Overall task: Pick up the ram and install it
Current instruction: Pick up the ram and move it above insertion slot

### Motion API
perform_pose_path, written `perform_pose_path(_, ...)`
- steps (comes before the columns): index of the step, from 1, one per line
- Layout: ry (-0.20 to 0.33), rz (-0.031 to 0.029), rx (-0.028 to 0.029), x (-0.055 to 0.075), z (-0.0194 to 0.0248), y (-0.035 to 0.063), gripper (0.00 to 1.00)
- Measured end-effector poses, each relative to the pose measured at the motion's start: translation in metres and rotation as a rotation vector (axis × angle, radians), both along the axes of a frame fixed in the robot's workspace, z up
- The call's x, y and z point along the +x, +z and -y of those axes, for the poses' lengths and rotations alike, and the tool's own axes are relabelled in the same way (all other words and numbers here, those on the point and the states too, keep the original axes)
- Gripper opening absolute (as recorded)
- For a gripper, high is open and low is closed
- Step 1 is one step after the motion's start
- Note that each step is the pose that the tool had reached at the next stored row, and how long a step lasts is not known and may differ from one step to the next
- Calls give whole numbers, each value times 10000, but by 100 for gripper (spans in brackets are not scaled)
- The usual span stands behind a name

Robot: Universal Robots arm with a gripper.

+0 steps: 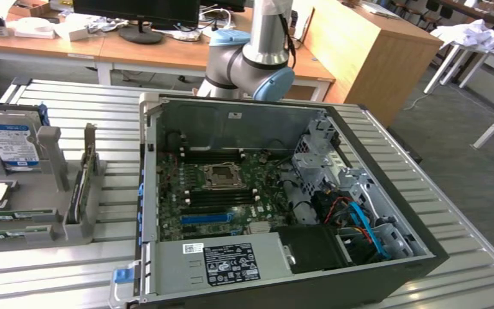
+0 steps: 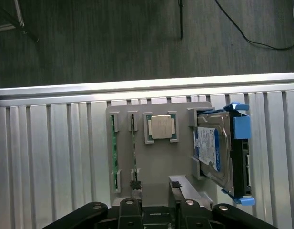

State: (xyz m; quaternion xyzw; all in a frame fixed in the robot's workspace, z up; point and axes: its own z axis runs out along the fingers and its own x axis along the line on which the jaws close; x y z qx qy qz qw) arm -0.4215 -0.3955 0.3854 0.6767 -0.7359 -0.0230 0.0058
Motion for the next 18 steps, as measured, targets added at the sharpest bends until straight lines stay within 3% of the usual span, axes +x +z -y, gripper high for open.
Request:
perform_pose_path(7,0,0,0,-1,54,0,36)
perform_pose_path(18,0,0,0,-3,217,0,36)
